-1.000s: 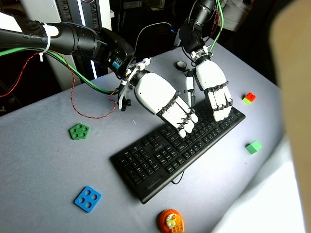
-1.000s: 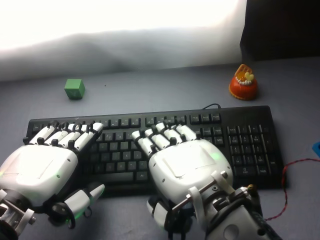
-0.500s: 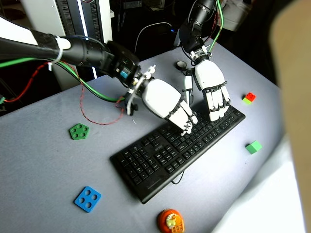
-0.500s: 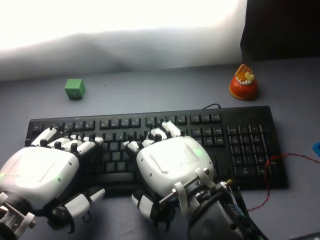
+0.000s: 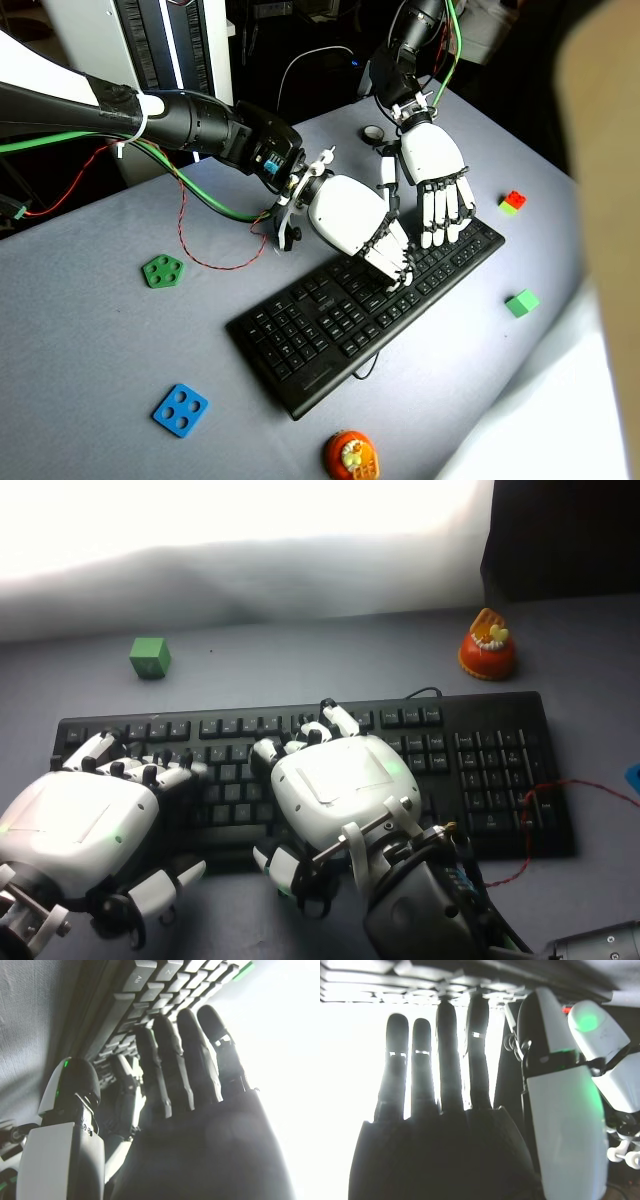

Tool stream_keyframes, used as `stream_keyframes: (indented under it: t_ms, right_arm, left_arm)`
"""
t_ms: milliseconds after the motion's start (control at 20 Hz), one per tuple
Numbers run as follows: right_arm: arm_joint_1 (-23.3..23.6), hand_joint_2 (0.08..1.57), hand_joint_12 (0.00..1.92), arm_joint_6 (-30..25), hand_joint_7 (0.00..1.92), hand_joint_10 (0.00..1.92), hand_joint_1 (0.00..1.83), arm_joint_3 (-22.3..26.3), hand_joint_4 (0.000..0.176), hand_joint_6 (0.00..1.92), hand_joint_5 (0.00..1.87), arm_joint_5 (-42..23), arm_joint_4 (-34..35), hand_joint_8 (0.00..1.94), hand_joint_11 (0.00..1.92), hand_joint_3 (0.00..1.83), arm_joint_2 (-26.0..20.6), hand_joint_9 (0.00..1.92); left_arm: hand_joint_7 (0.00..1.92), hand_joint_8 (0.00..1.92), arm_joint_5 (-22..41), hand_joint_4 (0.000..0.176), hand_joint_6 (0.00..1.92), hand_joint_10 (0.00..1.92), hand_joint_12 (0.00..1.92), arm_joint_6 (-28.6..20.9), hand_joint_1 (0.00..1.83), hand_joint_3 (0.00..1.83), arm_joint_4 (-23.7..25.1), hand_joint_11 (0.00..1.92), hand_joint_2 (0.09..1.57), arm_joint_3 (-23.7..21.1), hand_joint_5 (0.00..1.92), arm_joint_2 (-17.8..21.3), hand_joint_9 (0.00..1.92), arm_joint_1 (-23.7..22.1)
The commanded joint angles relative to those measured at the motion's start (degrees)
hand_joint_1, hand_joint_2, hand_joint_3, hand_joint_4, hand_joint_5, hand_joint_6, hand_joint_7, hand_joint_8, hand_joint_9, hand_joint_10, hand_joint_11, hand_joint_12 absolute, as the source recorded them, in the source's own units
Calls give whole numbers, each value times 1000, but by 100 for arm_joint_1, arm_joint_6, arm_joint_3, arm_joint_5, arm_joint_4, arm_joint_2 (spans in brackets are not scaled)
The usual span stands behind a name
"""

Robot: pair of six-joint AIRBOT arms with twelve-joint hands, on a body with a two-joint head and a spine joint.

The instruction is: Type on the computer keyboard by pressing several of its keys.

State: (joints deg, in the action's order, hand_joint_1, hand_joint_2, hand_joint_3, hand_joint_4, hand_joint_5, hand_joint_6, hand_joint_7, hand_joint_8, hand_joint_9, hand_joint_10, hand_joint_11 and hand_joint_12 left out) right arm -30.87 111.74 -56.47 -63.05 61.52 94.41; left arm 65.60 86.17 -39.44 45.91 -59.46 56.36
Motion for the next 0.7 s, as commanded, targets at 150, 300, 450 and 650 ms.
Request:
stream_keyframes:
  t_ms: [150,300,450,650]
  right_arm:
    - [31,1131,1115,-27,441,647,889,10,0,533,642,-271,-392,22,0,0,16,57]
    - [31,1130,1314,-46,647,680,872,10,0,395,330,-265,-392,48,0,0,17,359]
    - [29,1137,1623,-49,517,849,823,9,0,361,446,-267,-392,0,0,2,16,142]
    - [27,1159,1603,-47,592,758,821,9,0,618,383,-284,-392,37,0,4,15,342]
  left_arm:
    - [435,4,429,0,106,3,1100,34,618,3,174,0,1315,9,665,44,297,-8]
    - [437,8,429,24,0,72,1095,32,706,0,174,0,1302,-7,139,47,462,-7]
    - [447,3,429,0,114,32,1071,32,746,0,174,0,1307,-11,370,49,392,-4]
    - [603,27,429,0,6,89,1195,16,767,0,174,0,1317,-20,424,54,563,20]
